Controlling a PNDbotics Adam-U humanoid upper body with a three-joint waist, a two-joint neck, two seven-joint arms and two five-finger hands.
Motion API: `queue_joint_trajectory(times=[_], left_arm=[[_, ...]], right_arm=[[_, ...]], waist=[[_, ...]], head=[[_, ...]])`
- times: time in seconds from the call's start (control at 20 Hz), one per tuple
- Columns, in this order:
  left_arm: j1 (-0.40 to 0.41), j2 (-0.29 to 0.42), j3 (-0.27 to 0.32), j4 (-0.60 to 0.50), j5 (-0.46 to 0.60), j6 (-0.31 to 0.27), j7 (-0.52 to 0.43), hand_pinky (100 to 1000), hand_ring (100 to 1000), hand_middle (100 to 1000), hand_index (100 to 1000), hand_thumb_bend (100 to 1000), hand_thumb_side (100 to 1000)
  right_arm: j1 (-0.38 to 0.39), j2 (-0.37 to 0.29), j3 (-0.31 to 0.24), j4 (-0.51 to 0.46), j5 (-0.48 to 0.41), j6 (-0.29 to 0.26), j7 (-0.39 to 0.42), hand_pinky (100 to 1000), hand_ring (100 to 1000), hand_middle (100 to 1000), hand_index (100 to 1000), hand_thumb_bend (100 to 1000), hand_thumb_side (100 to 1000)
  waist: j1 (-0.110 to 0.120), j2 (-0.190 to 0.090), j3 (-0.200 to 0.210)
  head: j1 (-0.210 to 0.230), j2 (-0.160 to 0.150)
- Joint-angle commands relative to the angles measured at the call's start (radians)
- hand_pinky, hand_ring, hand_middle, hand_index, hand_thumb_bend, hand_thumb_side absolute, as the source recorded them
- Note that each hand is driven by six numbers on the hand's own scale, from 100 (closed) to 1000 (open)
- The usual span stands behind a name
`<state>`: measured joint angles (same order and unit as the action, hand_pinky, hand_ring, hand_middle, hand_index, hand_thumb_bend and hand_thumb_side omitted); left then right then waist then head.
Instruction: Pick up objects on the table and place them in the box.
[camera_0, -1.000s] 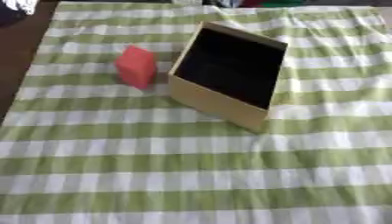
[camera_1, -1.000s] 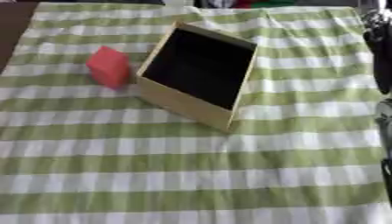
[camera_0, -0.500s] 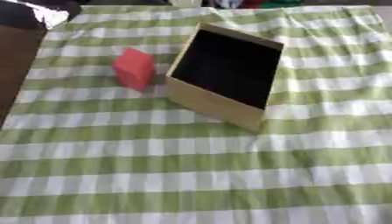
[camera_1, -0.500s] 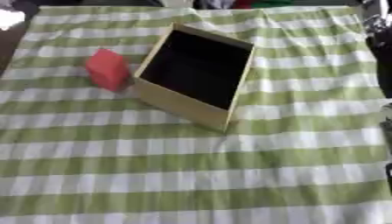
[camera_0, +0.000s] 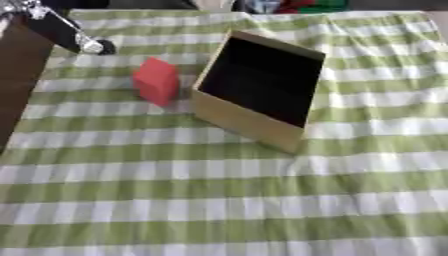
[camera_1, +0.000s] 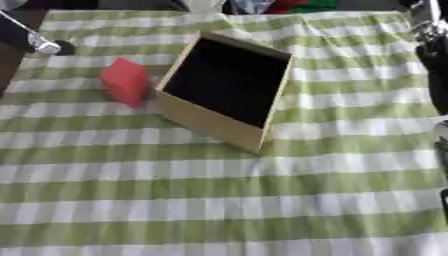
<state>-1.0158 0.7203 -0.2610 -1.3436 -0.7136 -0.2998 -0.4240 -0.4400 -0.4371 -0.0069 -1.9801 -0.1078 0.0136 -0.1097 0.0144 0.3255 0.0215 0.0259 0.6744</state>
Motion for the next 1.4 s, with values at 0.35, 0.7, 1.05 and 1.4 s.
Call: queue_joint_trajectory(times=[0.35,0.7,1.05,1.4], left_arm=[[-0.099,-0.071,0.005,0.224,-0.079,-0.139,-0.145,756,873,898,984,806,100],[-0.149,-0.119,0.032,0.393,-0.1,-0.23,-0.249,858,902,921,1000,773,100],[-0.179,-0.149,0.07,0.432,-0.089,-0.23,-0.366,895,897,927,1000,728,100],[-0.199,-0.168,0.093,0.406,-0.019,-0.178,-0.471,931,882,909,978,666,100]], right_arm=[[-0.007,-0.019,0.0,-0.02,-0.007,0.003,0.008,912,755,695,885,100,554],[-0.008,-0.016,0.002,-0.02,-0.009,0.004,0.011,913,755,695,886,100,560],[-0.008,-0.014,0.003,-0.02,-0.01,0.008,0.012,914,755,695,887,100,566],[-0.007,-0.011,0.006,-0.02,-0.011,0.011,0.016,914,755,695,888,100,571]], waist=[[0.002,-0.026,-0.005],[0.001,-0.022,-0.006],[0.001,-0.016,-0.008],[0.003,-0.012,-0.009]], head=[[0.001,-0.015],[0.004,-0.023],[0.009,-0.029],[0.013,-0.031]])
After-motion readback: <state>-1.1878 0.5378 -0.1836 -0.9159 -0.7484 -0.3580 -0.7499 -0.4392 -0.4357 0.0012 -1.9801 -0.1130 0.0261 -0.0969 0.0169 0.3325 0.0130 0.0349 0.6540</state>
